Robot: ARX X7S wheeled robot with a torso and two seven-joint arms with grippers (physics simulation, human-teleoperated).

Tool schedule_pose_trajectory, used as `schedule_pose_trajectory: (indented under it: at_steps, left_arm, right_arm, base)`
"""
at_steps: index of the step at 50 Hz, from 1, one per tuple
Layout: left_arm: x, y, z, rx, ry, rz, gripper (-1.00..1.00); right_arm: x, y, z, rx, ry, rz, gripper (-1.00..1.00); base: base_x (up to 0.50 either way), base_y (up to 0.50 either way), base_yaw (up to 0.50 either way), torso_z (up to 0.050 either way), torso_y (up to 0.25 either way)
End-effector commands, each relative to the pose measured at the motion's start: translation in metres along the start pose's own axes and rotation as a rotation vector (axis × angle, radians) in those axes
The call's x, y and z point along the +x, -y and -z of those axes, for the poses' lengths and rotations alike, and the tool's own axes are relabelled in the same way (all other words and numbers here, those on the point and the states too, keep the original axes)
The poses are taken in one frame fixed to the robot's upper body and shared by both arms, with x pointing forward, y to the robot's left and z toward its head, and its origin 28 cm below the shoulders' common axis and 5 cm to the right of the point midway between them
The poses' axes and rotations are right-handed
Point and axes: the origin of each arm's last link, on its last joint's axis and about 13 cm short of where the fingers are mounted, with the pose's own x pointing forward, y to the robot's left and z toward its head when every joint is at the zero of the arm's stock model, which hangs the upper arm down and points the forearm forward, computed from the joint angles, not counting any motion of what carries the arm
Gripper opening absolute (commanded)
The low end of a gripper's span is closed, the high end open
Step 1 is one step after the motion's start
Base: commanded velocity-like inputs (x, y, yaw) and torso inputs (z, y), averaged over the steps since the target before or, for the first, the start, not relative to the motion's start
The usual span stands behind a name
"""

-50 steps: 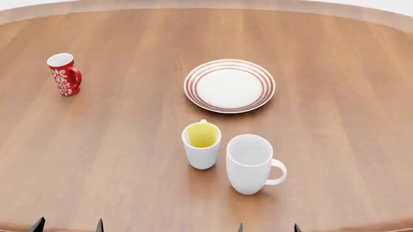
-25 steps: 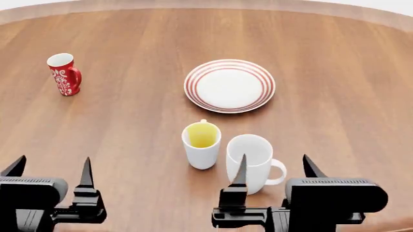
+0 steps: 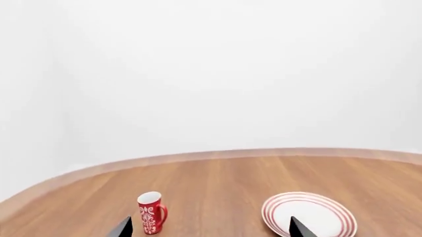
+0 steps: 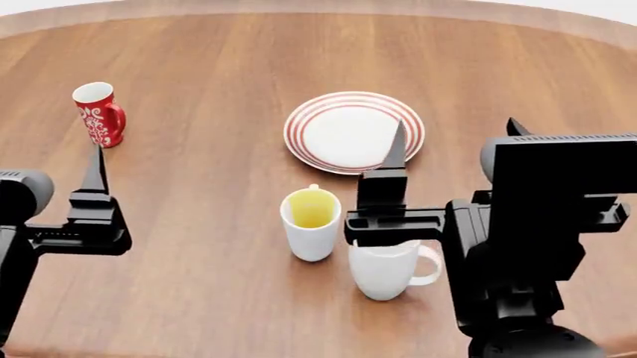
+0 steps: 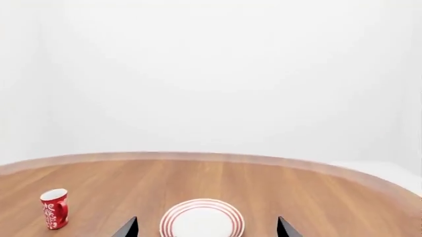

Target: Pick up the red mug and put it on the plate

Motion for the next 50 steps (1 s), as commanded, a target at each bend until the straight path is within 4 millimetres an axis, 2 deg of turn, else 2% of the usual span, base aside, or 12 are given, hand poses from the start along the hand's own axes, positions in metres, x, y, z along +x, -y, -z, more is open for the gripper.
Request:
schedule_pose_trajectory:
  at_steps: [1,7,15,21,50]
  left_arm:
    - [0.001,-0.002,-0.005,0.005,0.009,-0.002,1.00]
    - [0.001,-0.003,-0.006,0.004,0.011,-0.004,1.00]
    - [0.003,-0.006,-0.006,0.003,0.009,-0.015,1.00]
    - [0.003,-0.008,-0.005,0.003,0.005,-0.022,1.00]
    - [0.004,-0.008,-0.004,0.001,0.005,-0.026,1.00]
  right_arm:
    - [0.002,0.001,-0.011,-0.011,0.011,0.007,1.00]
    - [0.007,0.008,-0.013,-0.019,0.009,0.067,1.00]
    - [0.026,0.051,-0.028,-0.028,0.023,0.398,1.00]
    - [0.030,0.069,-0.037,-0.025,0.032,0.481,1.00]
    - [0.037,0.070,-0.035,-0.038,-0.011,0.477,1.00]
  base:
    - [0.00,0.00,0.00,0.000,0.000]
    - [0.00,0.00,0.00,0.000,0.000]
    - [0.00,0.00,0.00,0.000,0.000]
    - [0.03,0.00,0.00,0.000,0.000]
    - [0.50,0.00,0.00,0.000,0.000]
